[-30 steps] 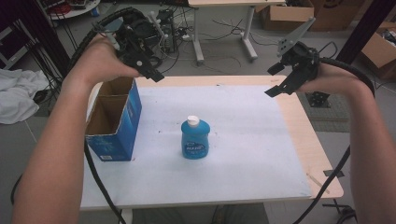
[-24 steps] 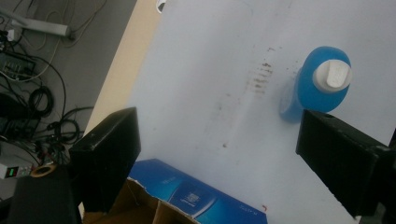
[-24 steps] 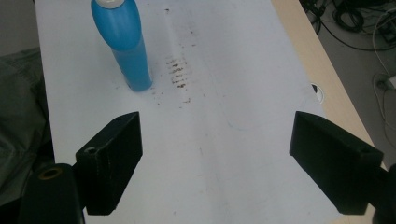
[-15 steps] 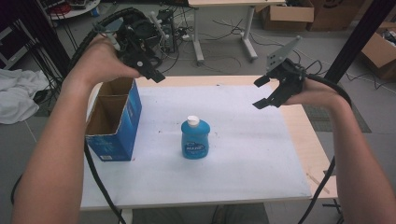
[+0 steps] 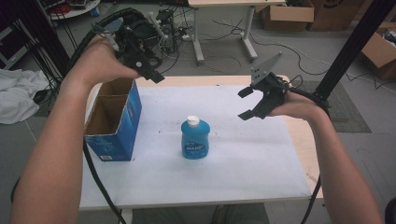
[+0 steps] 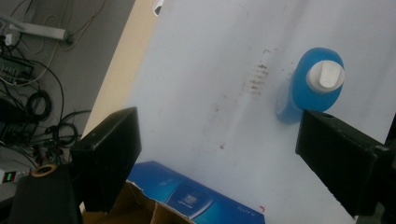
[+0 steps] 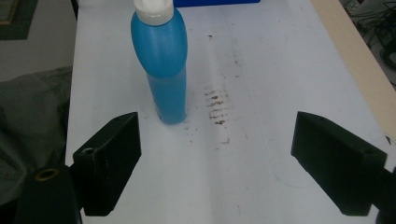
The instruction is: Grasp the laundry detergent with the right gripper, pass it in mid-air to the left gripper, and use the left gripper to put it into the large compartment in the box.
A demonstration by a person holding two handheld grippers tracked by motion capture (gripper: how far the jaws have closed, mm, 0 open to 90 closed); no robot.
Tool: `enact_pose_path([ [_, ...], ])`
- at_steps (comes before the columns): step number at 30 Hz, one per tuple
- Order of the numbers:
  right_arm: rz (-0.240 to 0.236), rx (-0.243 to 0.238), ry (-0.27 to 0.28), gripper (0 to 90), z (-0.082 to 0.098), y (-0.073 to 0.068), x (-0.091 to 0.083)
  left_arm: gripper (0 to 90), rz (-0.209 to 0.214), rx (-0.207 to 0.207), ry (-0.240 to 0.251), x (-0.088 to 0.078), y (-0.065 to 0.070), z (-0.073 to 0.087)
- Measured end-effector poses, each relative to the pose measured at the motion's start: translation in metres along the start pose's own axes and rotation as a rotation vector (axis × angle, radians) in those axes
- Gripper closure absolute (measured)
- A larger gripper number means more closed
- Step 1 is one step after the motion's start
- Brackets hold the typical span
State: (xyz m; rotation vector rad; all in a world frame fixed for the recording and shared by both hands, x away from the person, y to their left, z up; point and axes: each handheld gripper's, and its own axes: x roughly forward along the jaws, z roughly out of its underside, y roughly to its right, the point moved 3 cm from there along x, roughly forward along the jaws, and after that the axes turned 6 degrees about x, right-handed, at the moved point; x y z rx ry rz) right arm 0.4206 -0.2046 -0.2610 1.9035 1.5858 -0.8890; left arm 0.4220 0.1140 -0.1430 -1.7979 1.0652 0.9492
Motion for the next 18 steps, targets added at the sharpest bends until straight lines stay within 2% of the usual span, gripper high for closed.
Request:
enact_pose_path([
  [9,-0.044,0.004,0.042,15.6,0.004,-0.003,0.027,14.9,0.007,0.004,0.001,0.002,0.001,-0.001],
  [18,-0.077,-0.004,0.03,15.7,0.004,-0.008,0.05,15.0,0.008,0.008,-0.001,0.003,0.002,-0.004],
])
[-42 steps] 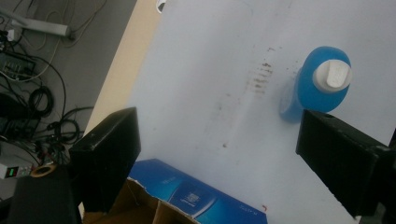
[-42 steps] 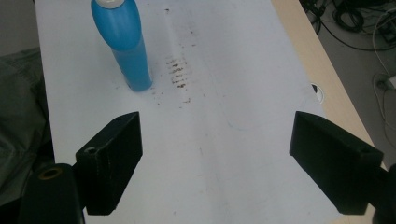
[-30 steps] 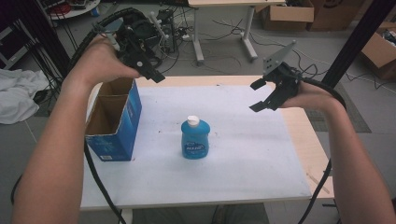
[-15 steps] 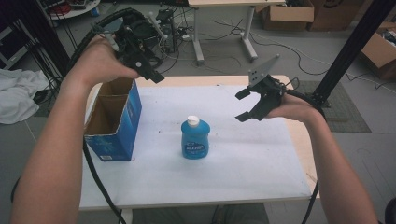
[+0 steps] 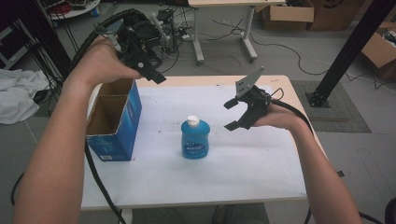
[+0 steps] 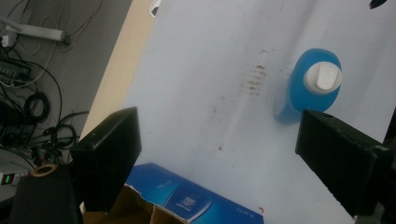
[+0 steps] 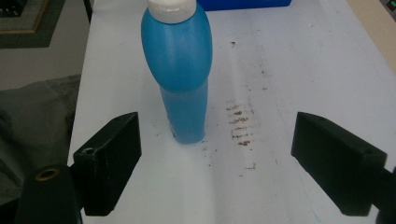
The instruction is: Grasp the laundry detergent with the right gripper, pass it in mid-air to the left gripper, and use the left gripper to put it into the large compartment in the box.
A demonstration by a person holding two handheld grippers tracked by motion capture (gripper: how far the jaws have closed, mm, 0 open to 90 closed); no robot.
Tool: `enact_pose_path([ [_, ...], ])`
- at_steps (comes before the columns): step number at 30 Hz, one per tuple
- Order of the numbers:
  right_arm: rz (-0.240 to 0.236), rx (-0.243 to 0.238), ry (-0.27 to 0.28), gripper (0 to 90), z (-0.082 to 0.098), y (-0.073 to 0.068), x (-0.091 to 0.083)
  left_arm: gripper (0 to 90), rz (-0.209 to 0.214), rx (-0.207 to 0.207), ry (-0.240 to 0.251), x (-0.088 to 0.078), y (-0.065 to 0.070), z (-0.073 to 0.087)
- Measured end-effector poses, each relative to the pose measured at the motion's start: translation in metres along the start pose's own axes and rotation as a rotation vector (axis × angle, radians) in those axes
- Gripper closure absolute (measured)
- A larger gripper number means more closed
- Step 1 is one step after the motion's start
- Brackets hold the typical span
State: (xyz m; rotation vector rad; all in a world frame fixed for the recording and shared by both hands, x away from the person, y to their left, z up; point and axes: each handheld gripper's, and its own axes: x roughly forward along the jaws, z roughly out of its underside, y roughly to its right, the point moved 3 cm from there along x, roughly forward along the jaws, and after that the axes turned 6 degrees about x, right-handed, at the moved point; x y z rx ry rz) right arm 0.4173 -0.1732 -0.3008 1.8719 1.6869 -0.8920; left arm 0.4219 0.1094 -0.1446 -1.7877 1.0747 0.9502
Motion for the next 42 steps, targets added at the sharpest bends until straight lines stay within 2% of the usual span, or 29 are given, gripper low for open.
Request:
enact_pose_path([
  [14,-0.03,-0.025,-0.033,15.7,-0.006,-0.007,0.032,15.0,0.004,0.002,-0.003,0.001,0.001,0.0],
  [42,-0.077,-0.05,-0.057,15.7,-0.013,-0.016,0.086,15.3,0.01,0.017,-0.01,0.004,0.002,0.0],
])
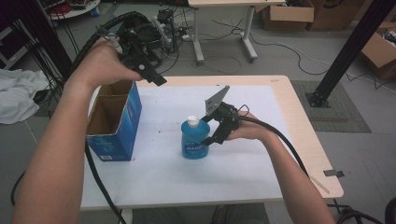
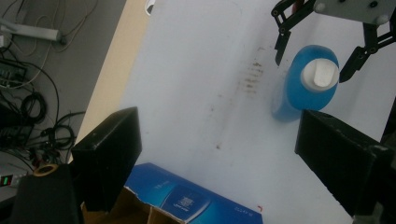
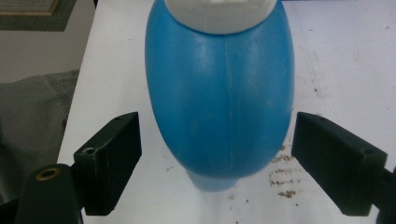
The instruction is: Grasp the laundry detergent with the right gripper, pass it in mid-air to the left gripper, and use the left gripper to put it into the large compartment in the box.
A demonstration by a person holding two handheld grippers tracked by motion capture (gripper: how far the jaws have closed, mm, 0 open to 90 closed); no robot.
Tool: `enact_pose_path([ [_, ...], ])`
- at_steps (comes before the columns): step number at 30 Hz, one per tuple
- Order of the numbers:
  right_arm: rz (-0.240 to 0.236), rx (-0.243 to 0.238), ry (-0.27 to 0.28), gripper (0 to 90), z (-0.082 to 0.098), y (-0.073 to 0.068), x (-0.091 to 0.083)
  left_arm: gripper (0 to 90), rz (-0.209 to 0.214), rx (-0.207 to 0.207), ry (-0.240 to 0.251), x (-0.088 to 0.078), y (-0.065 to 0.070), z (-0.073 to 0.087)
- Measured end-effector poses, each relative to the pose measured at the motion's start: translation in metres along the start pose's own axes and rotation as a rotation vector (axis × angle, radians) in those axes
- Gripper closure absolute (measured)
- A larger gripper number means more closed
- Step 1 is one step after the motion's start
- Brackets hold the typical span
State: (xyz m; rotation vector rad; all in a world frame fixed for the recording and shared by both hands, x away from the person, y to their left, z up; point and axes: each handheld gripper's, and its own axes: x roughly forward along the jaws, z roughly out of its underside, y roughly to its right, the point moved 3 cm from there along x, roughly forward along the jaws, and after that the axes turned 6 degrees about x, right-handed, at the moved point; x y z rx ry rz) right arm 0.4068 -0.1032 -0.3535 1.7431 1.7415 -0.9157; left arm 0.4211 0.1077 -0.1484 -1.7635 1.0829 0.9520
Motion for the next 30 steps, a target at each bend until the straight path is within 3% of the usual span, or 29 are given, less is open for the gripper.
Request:
enact_pose_path([
  [19,0.008,-0.019,0.006,24.5,-0.004,0.0,0.011,15.3,0.006,-0.011,-0.002,0.001,-0.001,0.002],
  [30,0.005,-0.034,0.023,38.9,-0.005,-0.001,0.014,15.4,0.007,-0.013,0.0,0.0,-0.002,0.004],
])
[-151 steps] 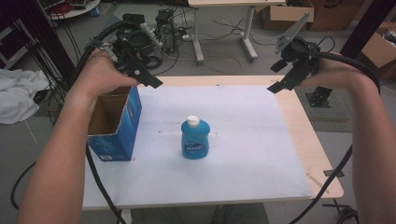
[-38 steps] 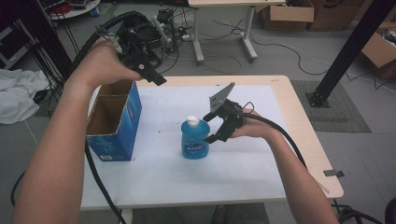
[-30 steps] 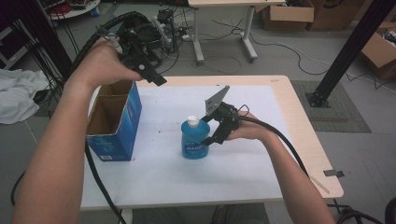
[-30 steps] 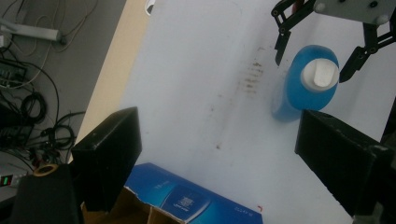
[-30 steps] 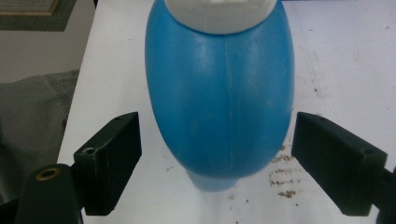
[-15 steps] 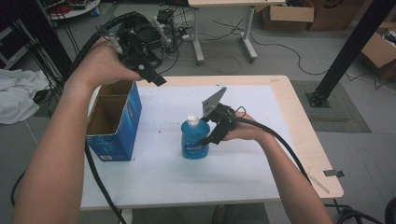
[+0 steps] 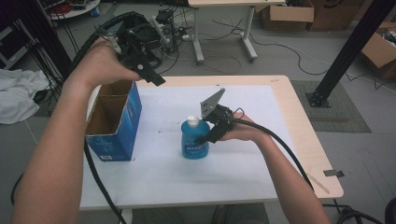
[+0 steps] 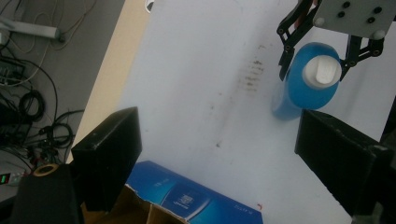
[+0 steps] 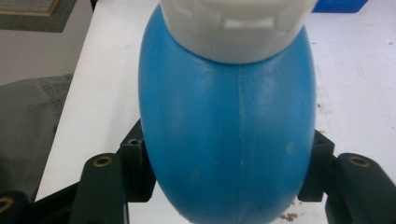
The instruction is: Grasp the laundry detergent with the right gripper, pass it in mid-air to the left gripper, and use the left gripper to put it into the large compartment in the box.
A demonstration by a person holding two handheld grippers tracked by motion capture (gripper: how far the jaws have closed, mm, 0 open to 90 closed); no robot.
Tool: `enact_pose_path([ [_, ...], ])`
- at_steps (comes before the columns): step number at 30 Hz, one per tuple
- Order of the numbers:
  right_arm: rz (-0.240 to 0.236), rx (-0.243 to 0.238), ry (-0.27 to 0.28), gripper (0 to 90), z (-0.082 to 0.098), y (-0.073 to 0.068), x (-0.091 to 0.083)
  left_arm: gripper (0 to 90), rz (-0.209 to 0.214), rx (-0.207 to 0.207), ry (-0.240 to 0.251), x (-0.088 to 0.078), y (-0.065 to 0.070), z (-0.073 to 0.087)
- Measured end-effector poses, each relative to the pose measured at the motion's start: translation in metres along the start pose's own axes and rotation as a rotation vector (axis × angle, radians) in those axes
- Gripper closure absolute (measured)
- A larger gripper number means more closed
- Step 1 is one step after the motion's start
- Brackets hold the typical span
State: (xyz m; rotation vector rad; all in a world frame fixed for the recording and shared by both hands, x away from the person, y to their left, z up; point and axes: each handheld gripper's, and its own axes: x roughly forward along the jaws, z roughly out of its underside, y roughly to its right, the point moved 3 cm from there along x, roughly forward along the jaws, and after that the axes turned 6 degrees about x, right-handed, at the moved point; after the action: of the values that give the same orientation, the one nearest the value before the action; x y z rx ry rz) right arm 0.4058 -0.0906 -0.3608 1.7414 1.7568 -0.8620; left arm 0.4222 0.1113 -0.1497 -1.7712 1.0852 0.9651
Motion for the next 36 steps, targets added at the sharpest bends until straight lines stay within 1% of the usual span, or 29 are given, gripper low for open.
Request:
enact_pose_path([
  [2,-0.002,-0.004,0.003,41.4,0.0,0.0,0.001,15.4,-0.001,-0.002,-0.001,0.0,0.0,0.001],
  [14,-0.014,-0.003,0.053,42.8,0.005,0.001,0.001,15.6,0.003,-0.002,-0.005,0.001,0.0,0.0],
  [26,-0.032,-0.009,0.046,44.2,0.003,0.004,0.0,15.7,0.012,0.006,-0.003,-0.001,0.001,0.001],
  [29,-0.047,0.001,0.04,44.4,0.001,0.006,-0.002,15.6,0.016,0.009,0.0,-0.002,0.002,0.0],
  [36,-0.053,0.001,0.074,44.6,-0.008,0.006,-0.015,15.6,0.033,0.02,0.003,-0.004,0.004,-0.002],
])
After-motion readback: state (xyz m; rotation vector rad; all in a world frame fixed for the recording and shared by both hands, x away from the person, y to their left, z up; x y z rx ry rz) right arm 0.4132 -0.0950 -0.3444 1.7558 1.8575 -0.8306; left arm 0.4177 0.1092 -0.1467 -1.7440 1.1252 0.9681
